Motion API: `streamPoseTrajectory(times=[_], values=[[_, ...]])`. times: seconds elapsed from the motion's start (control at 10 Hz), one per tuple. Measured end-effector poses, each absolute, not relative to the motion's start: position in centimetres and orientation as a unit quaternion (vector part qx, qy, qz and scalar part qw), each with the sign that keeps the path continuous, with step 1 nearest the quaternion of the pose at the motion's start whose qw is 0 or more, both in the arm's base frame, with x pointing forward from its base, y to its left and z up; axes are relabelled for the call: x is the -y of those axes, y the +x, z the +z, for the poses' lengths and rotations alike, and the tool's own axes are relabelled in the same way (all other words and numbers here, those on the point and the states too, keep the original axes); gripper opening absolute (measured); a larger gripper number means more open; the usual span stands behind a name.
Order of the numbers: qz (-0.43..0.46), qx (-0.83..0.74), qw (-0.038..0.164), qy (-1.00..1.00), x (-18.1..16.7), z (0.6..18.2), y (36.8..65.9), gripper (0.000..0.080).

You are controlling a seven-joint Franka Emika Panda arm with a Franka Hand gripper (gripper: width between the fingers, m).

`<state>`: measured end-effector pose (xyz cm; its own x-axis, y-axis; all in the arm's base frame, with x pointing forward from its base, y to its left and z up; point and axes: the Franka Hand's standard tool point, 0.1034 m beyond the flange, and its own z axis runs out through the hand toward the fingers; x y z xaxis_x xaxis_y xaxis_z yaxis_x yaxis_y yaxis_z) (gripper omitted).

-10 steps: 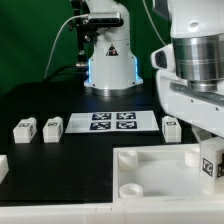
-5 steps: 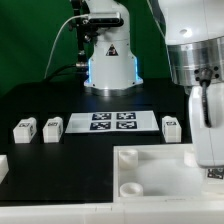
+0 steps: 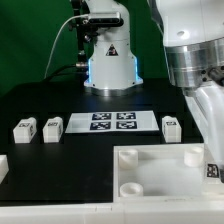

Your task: Assemble one leg

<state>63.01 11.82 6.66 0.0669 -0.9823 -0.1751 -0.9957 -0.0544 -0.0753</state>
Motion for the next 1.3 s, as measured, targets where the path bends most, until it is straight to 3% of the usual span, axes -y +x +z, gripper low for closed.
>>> streamPoseTrajectory(times=[0.4,0.6,0.8,1.1,1.2,1.3], values=[[0.01,-0.502,0.092,-0.86,-11.3,6.7,62.9,0.0649],[0.007,-0.316,0.064,-0.946,-11.4,6.8,62.7,0.0649],[0.005,-0.176,0.05,-0.983,-12.2,6.6,62.8,0.0649],[0.0,-0.167,0.05,-0.985,-12.0,6.3,62.9,0.064],[0.001,-0.171,0.05,-0.984,-11.9,6.3,62.9,0.0469],[0.003,-0.211,0.051,-0.976,-12.0,6.3,62.8,0.0469]])
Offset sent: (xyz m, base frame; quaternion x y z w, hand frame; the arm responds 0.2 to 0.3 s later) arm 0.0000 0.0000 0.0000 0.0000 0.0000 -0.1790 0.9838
